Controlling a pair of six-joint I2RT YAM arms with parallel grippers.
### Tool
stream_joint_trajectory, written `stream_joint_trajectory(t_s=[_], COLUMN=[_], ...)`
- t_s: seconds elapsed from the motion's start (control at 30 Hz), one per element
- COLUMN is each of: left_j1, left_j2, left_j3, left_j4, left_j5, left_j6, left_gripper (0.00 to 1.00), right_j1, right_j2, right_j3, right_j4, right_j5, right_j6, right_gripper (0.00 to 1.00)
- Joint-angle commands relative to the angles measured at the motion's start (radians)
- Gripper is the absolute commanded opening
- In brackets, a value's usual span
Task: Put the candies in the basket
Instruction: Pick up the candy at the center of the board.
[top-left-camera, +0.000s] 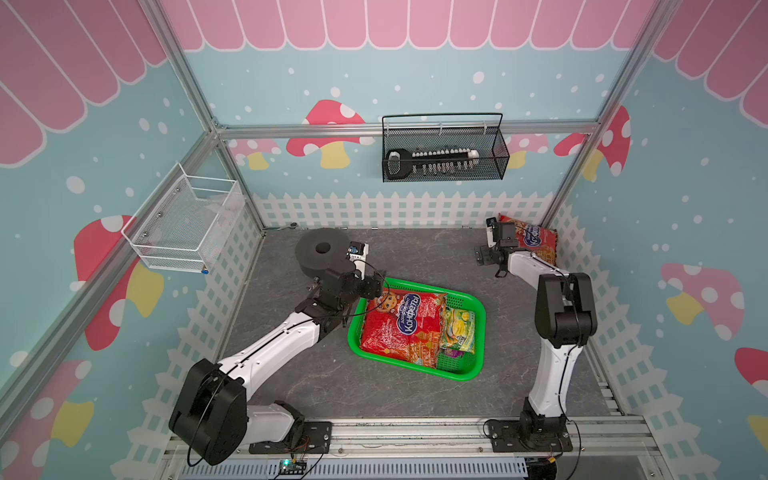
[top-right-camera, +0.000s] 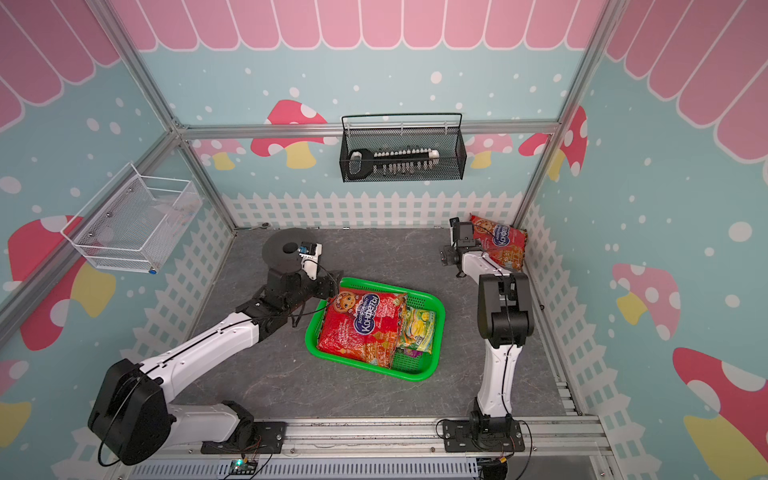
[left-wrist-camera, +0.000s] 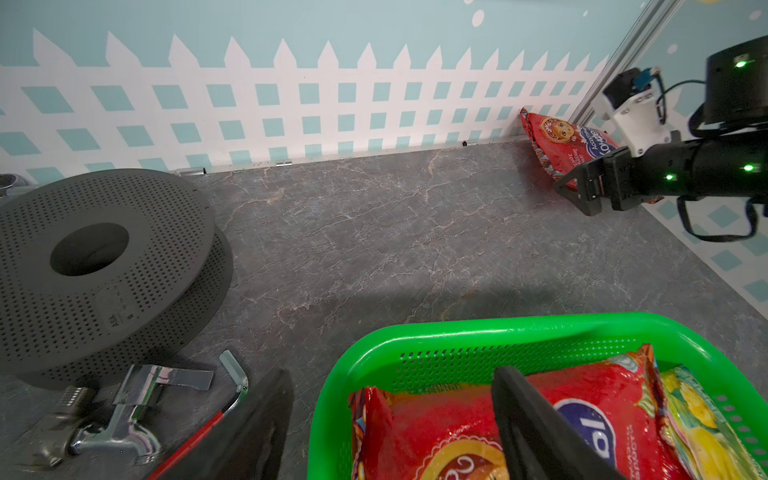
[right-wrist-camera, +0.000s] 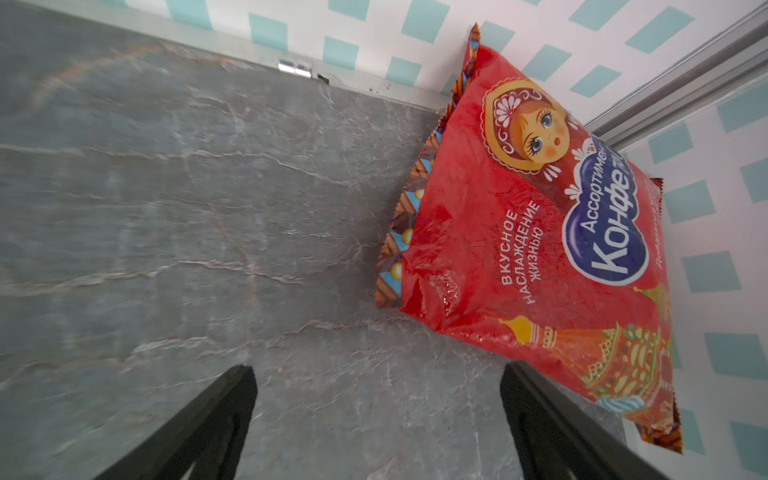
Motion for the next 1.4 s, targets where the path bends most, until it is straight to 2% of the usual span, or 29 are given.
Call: stream_joint_trajectory(t_s=[0.0,0.1,0.27,0.4,0.43,0.6,0.67,0.8,0.93,1.1,1.2,1.37], left_j1=[0.007,0.006,0.006,0.007,0.006,0.006,0.006,0.007,0.006,0.004,0.006,0.006], left_j2=[0.001,0.003,0.008,-0.008,-0.010,-0.017,-0.019,-0.024,-0.024,-0.030,-0.028,-0.025], left_j3=[0.002,-0.002,0.005,-0.005,-0.007,-0.006,-0.007,-0.008,-0.010,-0.021,-0.033,-0.058], left_j4=[-0.013,-0.014,-0.019,-0.018,-0.019,-0.019,-0.019,-0.019,-0.019,-0.019,-0.020,-0.032], left_j5=[0.002,0.003,0.022,0.019,0.017,0.024,0.027,0.043,0.052,0.086,0.117,0.188], left_j6=[0.004,0.000,-0.009,-0.011,-0.011,-0.008,-0.010,-0.010,-0.010,-0.013,-0.048,-0.111], left_gripper=[0.79,0.79,0.79,0.79,0.79,0.79,0.79,0.79,0.79,0.79,0.79,0.79], right_j1=[-0.016,-0.025,-0.033,-0.033,-0.033,-0.033,-0.033,-0.033,-0.032,-0.033,-0.033,-0.031], right_j2=[0.085,0.189,0.364,0.381,0.379,0.320,0.276,0.138,-0.040,-0.294,-0.439,-0.663], right_j3=[0.106,0.238,0.473,0.498,0.494,0.455,0.426,0.325,0.158,-0.049,-0.155,-0.290], right_j4=[-0.046,-0.092,-0.237,-0.268,-0.269,-0.279,-0.279,-0.277,-0.267,-0.245,-0.238,-0.271], right_j5=[0.071,0.036,0.097,0.101,0.107,0.036,0.014,-0.086,-0.187,-0.252,-0.309,-0.474], right_j6=[-0.073,-0.061,-0.019,-0.002,-0.002,0.013,0.042,0.136,0.217,0.300,0.358,0.394], right_gripper=[0.97,0.93,0.75,0.58,0.53,0.07,0.01,0.00,0.00,0.00,0.00,0.00])
